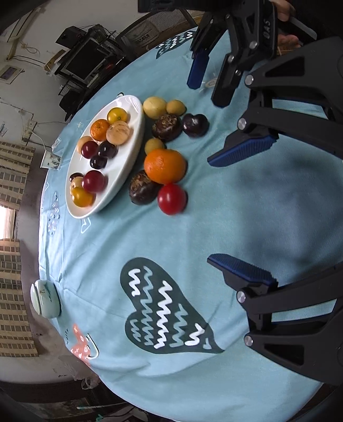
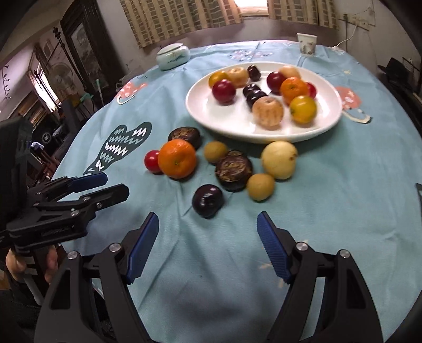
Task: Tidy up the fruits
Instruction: 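Grasp a red tomato with the left tool while the right tool grasps a dark cherry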
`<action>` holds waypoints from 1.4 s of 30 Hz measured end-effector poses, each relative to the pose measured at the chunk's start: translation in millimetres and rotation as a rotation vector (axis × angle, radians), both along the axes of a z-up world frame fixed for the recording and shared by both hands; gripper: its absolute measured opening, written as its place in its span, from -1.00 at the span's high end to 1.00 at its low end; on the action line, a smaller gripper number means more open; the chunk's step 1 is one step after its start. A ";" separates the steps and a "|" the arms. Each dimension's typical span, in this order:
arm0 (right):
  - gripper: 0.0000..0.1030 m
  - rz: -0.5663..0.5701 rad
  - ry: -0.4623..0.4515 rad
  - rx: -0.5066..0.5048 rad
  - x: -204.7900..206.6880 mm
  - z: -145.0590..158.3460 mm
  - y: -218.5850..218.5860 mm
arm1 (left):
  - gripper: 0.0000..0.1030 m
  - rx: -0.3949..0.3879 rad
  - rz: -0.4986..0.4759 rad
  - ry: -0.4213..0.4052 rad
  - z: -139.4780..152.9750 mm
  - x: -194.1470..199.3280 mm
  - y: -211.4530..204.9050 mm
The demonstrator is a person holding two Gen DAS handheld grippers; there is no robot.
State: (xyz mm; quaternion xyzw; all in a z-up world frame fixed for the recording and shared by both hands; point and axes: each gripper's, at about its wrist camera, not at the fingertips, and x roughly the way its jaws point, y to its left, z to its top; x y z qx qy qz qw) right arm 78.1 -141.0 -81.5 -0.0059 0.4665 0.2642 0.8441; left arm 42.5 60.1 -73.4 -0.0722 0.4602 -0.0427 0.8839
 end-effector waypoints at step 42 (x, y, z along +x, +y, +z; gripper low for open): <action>0.41 -0.093 -0.014 0.057 -6.4 15.5 -23.0 | 0.44 -0.088 -0.090 -0.075 11.9 18.3 -26.6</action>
